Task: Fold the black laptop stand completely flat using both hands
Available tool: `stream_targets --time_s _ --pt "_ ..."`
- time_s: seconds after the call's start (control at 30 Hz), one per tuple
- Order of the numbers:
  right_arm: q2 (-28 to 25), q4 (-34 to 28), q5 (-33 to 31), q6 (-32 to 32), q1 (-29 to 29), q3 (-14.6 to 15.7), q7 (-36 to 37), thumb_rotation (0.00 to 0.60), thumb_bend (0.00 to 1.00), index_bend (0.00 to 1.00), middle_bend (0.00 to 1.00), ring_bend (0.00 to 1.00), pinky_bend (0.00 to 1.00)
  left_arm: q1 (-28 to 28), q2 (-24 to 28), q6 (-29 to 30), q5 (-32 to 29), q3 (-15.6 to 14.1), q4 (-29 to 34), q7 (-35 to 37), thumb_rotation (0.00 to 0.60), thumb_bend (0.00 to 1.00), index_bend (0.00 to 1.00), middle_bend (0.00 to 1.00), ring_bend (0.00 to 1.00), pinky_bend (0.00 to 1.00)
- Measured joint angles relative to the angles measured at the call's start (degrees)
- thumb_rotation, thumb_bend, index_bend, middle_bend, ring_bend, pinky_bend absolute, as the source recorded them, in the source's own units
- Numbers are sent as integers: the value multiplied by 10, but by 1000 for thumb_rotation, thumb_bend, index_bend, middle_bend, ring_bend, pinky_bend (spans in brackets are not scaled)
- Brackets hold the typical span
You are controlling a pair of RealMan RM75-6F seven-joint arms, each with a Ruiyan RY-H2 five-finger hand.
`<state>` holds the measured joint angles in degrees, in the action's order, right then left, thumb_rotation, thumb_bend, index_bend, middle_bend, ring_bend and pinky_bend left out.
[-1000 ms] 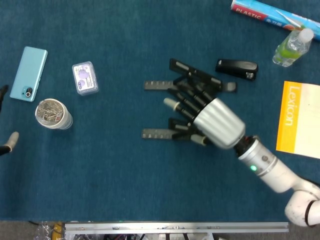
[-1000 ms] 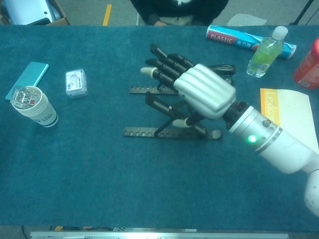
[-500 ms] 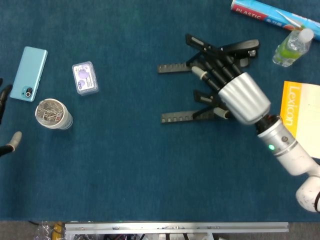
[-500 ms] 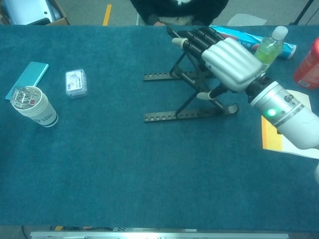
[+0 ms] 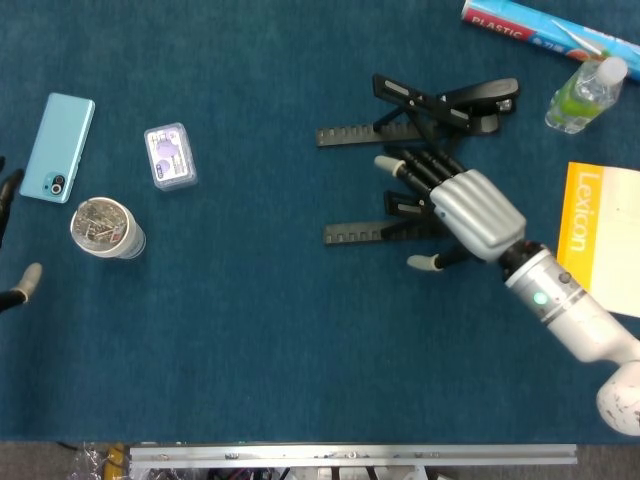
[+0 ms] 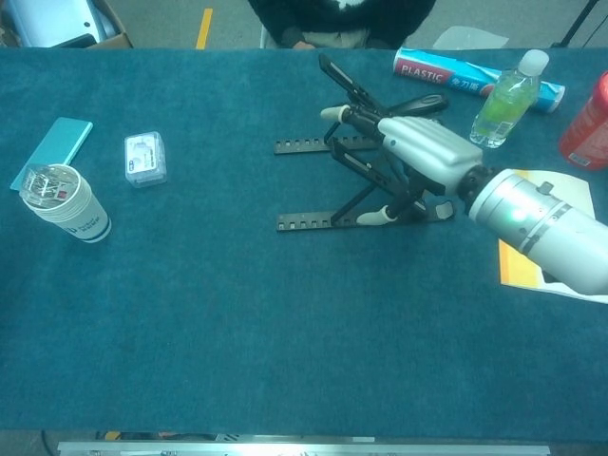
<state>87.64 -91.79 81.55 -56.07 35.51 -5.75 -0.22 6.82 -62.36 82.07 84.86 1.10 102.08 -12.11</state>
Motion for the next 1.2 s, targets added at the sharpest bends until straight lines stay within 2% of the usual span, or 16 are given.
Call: stream_targets --time_s 0.2,0.33,0.43,0.63,0.83,1.07,1.2 --pt "1 -9 2 17 10 -3 56 600 0 0 24 0 118 -2 4 4 -2 1 2 -2 600 247 0 0 0 0" --pt "-5 -14 30 2 11 -3 77 600 0 0 24 0 117 -3 7 5 -4 1 4 -4 600 247 0 0 0 0" --pt "-13 -19 28 -9 9 -9 95 600 0 0 24 0 95 -2 7 3 -4 1 6 -6 600 247 0 0 0 0" --pt "-36 -35 -10 -5 9 -36 161 600 0 0 10 0 52 -2 10 3 -5 1 10 -11 600 247 0 0 0 0" --pt "-54 -35 -74 20 15 -69 204 600 0 0 0 0 24 -2 13 2 -8 1 14 -16 600 247 0 0 0 0" --pt "-50 17 -157 83 37 -106 256 600 0 0 0 0 3 -4 14 1 -11 0 16 -19 600 247 0 0 0 0" --pt "-30 59 -180 100 48 -116 265 600 0 0 0 0 0 -4 15 0 -14 0 15 -19 600 247 0 0 0 0"
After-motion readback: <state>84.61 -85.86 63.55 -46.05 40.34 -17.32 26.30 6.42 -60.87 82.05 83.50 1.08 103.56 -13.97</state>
